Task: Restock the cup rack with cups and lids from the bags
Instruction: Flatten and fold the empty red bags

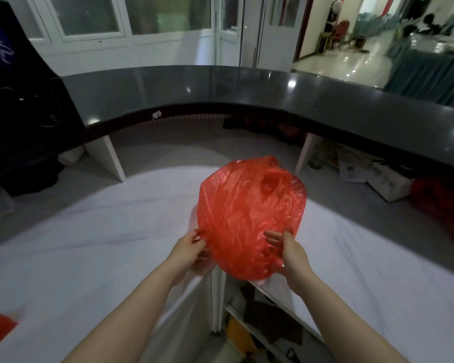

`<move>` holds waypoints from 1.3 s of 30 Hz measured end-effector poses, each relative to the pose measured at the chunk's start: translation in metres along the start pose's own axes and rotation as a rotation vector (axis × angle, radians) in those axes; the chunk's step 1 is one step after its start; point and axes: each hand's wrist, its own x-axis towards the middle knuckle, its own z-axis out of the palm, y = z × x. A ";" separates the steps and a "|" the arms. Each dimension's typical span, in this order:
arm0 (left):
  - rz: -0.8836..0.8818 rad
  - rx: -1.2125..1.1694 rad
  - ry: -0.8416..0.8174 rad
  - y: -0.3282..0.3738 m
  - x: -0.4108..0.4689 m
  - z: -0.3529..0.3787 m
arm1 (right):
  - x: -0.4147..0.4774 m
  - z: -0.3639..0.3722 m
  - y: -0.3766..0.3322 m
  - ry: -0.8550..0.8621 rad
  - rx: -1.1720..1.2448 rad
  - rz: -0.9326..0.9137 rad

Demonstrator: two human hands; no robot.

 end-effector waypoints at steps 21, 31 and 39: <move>0.152 0.239 1.177 -0.017 -0.057 -0.172 | 0.054 0.014 -0.007 0.215 0.035 0.001; 0.247 0.103 0.885 -0.026 -0.090 -0.190 | 0.053 0.013 -0.020 -0.050 0.457 0.312; 0.057 0.274 0.982 -0.038 -0.090 -0.196 | 0.054 -0.001 -0.028 -0.102 0.656 0.187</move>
